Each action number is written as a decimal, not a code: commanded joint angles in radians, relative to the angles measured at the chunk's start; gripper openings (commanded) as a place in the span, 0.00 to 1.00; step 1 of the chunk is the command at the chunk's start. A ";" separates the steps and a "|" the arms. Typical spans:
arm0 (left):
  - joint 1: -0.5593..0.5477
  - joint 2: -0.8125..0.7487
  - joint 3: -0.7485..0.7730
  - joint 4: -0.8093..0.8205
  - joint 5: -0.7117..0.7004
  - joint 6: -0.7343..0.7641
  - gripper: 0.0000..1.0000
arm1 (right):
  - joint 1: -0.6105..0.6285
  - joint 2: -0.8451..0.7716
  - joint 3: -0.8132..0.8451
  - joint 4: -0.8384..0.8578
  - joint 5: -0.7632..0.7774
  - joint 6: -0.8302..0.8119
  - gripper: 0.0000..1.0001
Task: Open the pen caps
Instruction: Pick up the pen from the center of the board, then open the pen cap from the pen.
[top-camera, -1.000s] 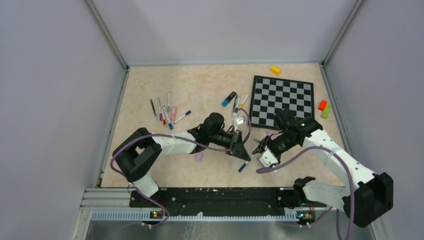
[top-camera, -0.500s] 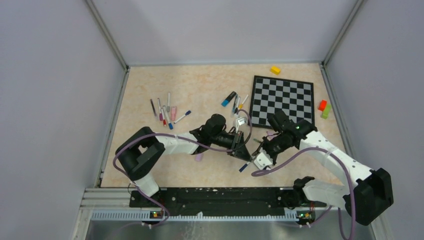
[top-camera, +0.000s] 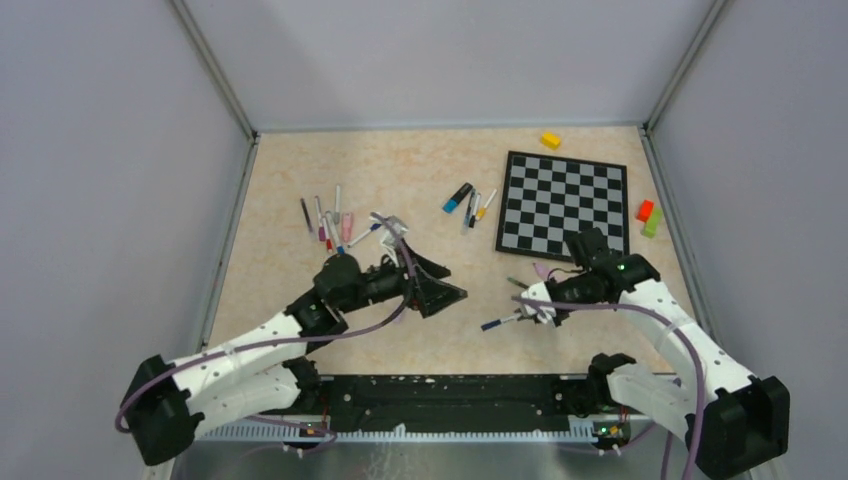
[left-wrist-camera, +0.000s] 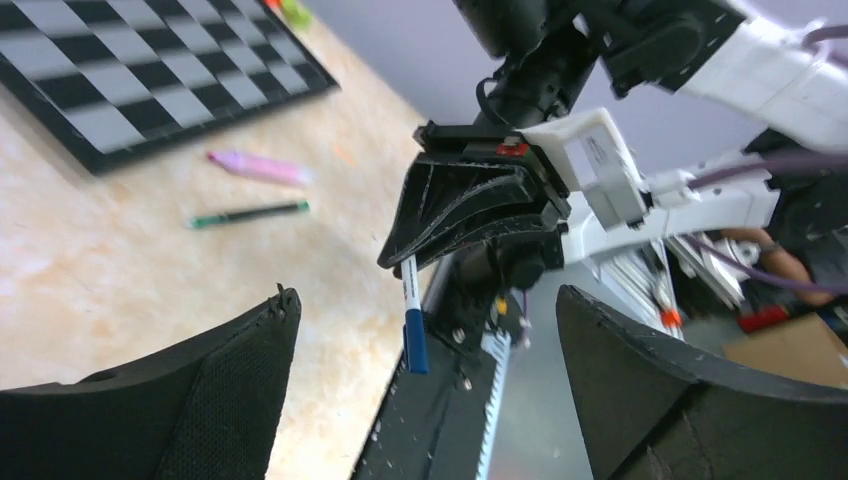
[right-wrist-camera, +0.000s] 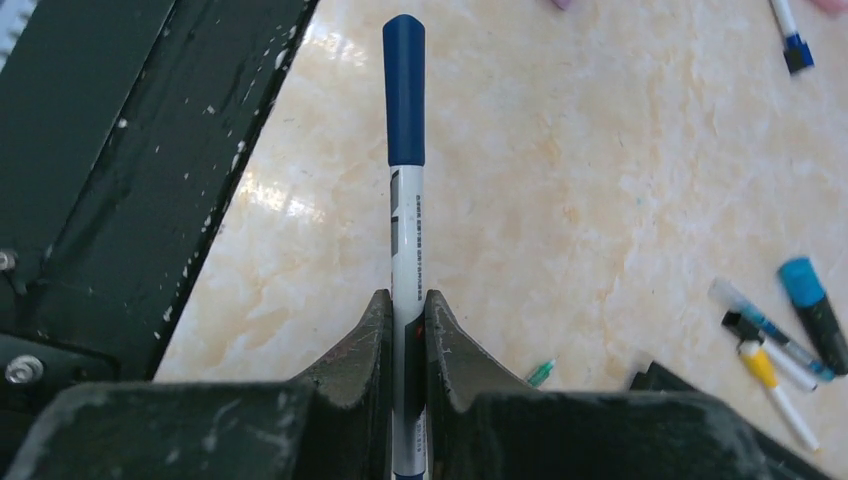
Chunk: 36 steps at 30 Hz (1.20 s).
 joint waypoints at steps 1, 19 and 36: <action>0.001 -0.208 -0.215 0.171 -0.248 -0.016 0.99 | -0.065 -0.026 0.012 0.140 -0.124 0.414 0.00; -0.096 -0.009 -0.318 0.565 -0.471 -0.199 0.97 | -0.111 0.040 -0.086 0.608 -0.272 1.129 0.00; -0.181 0.361 -0.157 0.830 -0.476 -0.216 0.44 | -0.083 0.080 -0.100 0.681 -0.267 1.209 0.00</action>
